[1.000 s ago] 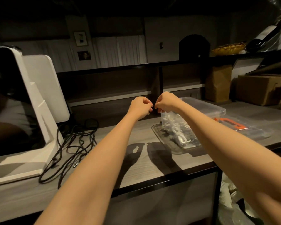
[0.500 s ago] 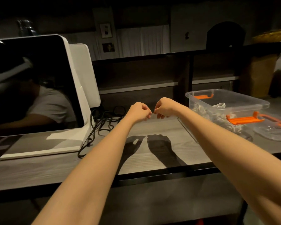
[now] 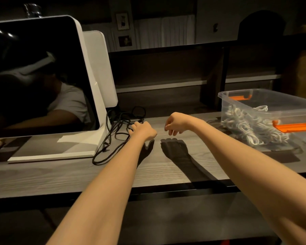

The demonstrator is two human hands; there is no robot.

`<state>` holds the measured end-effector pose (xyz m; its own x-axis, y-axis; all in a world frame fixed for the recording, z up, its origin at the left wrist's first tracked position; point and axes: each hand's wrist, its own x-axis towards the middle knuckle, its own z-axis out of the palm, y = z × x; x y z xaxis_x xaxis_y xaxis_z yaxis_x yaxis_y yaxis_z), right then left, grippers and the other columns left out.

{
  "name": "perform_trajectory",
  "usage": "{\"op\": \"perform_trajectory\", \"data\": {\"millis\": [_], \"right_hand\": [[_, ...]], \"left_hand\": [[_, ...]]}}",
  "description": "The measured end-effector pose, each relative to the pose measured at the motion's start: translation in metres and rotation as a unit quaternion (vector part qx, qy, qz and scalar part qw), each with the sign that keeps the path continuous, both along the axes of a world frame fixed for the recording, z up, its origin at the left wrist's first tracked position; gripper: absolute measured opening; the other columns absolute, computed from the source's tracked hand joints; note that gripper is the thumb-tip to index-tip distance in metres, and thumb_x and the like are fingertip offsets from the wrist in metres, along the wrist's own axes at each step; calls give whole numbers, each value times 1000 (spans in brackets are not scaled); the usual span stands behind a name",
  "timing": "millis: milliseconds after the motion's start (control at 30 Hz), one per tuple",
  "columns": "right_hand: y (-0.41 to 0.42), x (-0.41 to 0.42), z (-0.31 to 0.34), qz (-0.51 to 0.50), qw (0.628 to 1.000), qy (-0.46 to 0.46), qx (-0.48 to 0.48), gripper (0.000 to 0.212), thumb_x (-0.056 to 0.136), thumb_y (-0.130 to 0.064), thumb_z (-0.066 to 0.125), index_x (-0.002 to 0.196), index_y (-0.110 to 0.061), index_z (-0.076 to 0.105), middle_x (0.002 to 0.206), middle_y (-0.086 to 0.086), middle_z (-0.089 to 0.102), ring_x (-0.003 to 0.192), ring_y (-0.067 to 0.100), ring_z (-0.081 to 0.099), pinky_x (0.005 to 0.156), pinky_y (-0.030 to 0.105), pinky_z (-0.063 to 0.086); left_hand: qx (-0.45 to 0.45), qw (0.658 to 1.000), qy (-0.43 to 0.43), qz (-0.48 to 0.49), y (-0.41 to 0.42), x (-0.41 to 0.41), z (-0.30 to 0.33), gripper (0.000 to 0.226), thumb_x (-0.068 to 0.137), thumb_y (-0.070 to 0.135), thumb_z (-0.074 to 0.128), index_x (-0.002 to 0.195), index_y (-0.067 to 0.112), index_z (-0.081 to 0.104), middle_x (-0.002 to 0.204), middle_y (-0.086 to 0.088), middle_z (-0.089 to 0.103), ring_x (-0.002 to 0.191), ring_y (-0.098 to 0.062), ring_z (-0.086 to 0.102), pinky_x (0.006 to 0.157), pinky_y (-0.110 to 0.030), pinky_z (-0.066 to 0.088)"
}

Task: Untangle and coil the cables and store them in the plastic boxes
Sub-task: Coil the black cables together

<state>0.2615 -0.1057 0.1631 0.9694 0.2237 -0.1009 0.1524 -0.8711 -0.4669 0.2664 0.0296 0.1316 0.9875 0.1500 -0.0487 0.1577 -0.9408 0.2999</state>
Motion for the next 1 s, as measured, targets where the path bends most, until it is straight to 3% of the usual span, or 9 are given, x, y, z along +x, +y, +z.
{"op": "perform_trajectory", "data": {"millis": [133, 200, 400, 533, 667, 733, 833, 933, 1000], "right_hand": [[12, 9, -10, 19, 1000, -18, 9, 26, 98, -14, 49, 120, -6, 59, 112, 10, 65, 92, 17, 61, 78, 27, 49], [18, 13, -17, 26, 999, -39, 17, 30, 97, -10, 49, 126, -8, 55, 123, 11, 59, 106, 21, 59, 88, 29, 47], [34, 26, -36, 64, 994, -91, 13, 51, 93, 8, 42, 139, -13, 45, 146, 9, 43, 135, 24, 39, 108, 33, 35], [40, 36, -43, 49, 990, -130, 17, 41, 95, 2, 43, 131, -14, 54, 138, 10, 51, 125, 25, 49, 103, 37, 43], [36, 45, -46, 11, 982, -183, 49, 31, 95, -5, 44, 117, -13, 64, 124, 11, 61, 106, 26, 59, 92, 42, 51], [29, 49, -47, -27, 975, -211, 56, 27, 93, -5, 48, 111, -12, 67, 118, 10, 63, 101, 26, 61, 87, 42, 52], [13, 55, -49, -82, 971, -216, 58, 26, 94, -8, 48, 111, -14, 67, 113, 9, 65, 99, 27, 62, 79, 38, 52], [-5, 62, -57, -134, 973, -180, 46, 24, 94, -12, 51, 109, -13, 69, 109, 11, 67, 99, 28, 62, 83, 40, 53], [-15, 66, -63, -170, 964, -189, 74, 21, 93, -12, 53, 105, -9, 71, 105, 13, 69, 98, 28, 62, 83, 40, 53]], "left_hand": [[1, 999, -29, 42, 10, 2, -4, 61, 96, 26, 52, 148, 7, 26, 155, -22, 20, 143, -38, 19, 115, -45, 20], [7, 998, -29, 60, 14, 4, -7, 63, 97, 26, 52, 149, 5, 24, 154, -22, 23, 143, -38, 21, 116, -44, 21], [24, 1000, -4, -6, 15, 13, -21, 41, 100, 28, 45, 136, 8, 48, 139, -15, 49, 128, -32, 46, 104, -42, 38], [-7, 999, -22, -45, 13, 19, -25, 32, 99, 19, 45, 127, 7, 54, 126, -13, 59, 114, -29, 57, 90, -38, 46], [-5, 995, -22, -101, 2, 24, -27, 39, 100, 17, 41, 138, 9, 46, 133, -15, 55, 119, -32, 54, 93, -41, 44], [-20, 990, -28, -139, -5, 28, -29, 37, 98, 16, 42, 135, 12, 49, 128, -14, 58, 115, -32, 56, 94, -42, 45], [-78, 979, -34, -185, -16, 34, -31, 32, 96, 20, 50, 127, 17, 59, 118, -10, 64, 107, -29, 59, 94, -44, 49], [-148, 966, -34, -211, -27, 38, -35, 33, 92, 22, 60, 125, 20, 64, 117, -4, 67, 107, -22, 61, 95, -44, 50], [-226, 950, -80, -198, -34, 39, -37, 27, 93, 19, 60, 118, 19, 69, 113, -2, 69, 106, -17, 62, 94, -38, 51]]}}
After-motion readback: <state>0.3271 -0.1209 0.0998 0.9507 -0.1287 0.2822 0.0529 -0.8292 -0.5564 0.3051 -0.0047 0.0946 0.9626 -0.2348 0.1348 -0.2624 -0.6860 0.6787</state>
